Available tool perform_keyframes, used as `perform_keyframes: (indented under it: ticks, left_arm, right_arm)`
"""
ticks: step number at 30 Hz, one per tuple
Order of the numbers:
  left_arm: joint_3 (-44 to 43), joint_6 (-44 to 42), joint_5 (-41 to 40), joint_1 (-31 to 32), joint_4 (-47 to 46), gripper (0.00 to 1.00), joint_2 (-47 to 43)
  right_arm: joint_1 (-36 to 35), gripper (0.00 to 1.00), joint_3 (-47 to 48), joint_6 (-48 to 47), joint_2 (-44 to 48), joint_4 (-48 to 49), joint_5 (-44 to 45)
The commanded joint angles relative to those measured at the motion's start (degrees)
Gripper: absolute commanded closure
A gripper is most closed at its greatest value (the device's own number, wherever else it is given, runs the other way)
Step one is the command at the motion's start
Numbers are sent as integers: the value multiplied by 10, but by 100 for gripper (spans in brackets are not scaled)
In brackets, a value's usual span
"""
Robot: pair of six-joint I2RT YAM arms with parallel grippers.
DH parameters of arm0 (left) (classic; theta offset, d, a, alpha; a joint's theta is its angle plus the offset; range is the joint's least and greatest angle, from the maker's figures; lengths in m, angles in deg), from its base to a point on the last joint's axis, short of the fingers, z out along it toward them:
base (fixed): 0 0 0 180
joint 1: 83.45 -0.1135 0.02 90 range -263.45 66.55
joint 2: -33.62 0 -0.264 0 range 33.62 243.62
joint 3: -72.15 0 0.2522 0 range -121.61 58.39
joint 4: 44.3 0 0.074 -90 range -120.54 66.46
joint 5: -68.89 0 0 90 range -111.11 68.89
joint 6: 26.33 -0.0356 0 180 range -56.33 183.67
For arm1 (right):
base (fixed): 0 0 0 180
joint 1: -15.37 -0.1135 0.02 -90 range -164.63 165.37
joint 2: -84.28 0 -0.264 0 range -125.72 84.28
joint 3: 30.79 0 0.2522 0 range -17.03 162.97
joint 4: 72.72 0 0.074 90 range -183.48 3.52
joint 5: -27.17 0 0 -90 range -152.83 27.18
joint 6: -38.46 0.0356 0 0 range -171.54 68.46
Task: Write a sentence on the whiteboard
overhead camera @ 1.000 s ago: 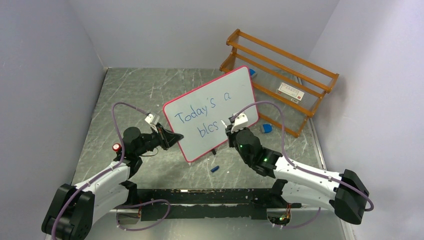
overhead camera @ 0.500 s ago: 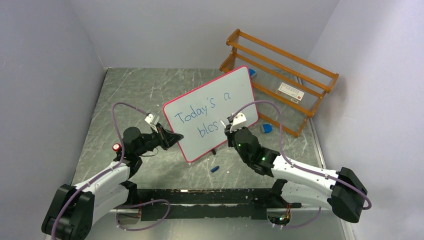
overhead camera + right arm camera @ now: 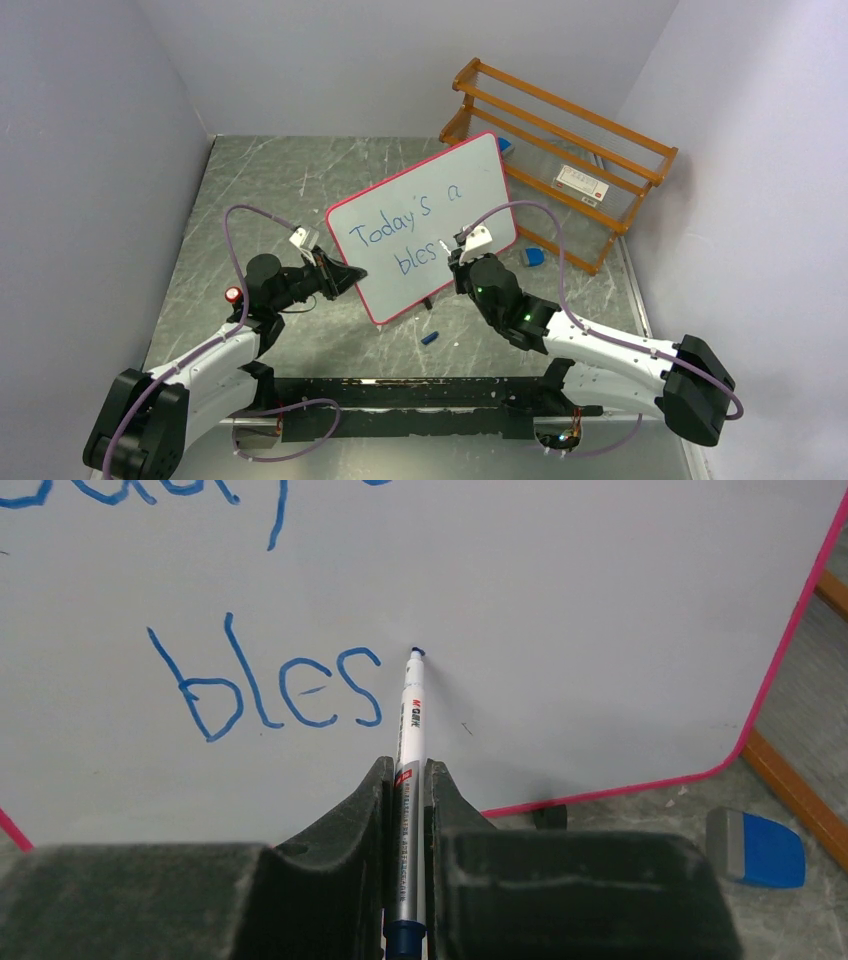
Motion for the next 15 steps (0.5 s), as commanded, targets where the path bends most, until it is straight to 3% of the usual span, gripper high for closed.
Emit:
perform_keyframes:
  ticks: [1, 15]
  left_arm:
    - [7, -49, -38, -1, 29, 95, -1]
    - [7, -44, -47, -1, 36, 95, -12]
  right_arm:
    - [3, 100, 4, -1, 9, 27, -24]
    - [4, 100, 2, 18, 16, -10, -37]
